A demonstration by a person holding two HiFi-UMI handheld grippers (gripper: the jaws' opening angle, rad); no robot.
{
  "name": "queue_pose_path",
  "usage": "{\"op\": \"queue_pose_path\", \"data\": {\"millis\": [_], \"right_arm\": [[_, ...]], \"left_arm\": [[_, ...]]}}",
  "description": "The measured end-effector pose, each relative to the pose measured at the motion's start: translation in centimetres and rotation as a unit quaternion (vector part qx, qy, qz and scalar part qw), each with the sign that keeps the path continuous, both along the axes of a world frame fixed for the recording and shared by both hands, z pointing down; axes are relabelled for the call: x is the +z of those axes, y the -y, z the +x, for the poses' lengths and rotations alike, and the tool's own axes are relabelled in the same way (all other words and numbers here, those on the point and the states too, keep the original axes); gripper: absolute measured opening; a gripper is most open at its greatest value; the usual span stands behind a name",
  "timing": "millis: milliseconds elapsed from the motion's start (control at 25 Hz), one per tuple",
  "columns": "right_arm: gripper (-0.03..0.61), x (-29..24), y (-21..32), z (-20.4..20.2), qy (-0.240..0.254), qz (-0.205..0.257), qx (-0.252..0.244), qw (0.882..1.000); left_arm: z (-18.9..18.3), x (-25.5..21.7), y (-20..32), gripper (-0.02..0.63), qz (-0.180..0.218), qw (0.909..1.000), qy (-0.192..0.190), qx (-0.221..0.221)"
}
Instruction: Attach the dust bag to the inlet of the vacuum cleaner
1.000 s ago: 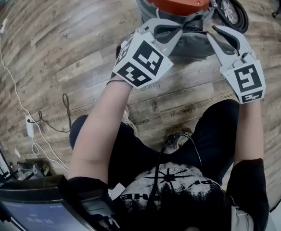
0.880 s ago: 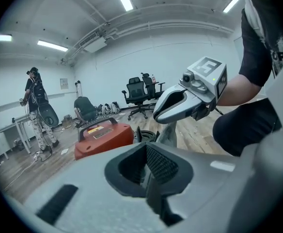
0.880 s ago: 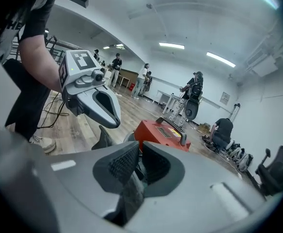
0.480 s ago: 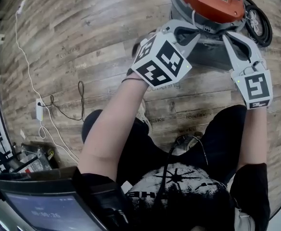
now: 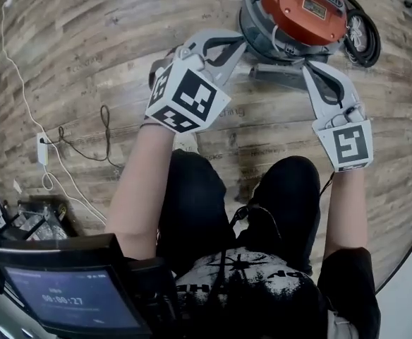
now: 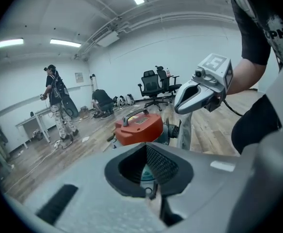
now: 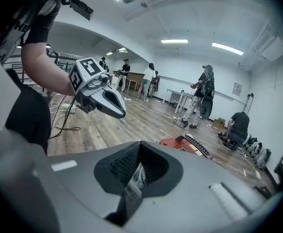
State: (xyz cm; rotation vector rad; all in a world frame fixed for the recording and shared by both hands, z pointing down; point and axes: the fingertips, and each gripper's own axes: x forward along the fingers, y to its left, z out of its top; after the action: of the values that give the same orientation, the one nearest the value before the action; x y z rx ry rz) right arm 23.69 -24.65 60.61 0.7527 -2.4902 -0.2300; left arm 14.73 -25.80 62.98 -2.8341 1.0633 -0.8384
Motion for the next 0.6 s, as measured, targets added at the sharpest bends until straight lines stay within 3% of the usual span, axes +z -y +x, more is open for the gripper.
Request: {"op": "queue_pose_path", "data": {"millis": [160,320,600], "right_arm": [[0.005,-6.0,-2.1,-1.6,-0.013,-0.018,-0.038,0.999],[0.005,-13.9,-3.6,-3.5,0.013,-0.051,-0.058,0.997],[0.005,-28.6,-6.2,-8.0,0.020,-0.067,-0.134,0.989]], "left_arm": [[-2.4,-5.4,-2.2,0.002,-0.032,0.9985,-0.036,-0.026],[-3.5,-13.3,-5.0,0.002,-0.057,0.9935,-0.078,-0.059],[-7.8,-29.7,-8.8,0.002,-0.056,0.9871,-0.100,-0.112]]}}
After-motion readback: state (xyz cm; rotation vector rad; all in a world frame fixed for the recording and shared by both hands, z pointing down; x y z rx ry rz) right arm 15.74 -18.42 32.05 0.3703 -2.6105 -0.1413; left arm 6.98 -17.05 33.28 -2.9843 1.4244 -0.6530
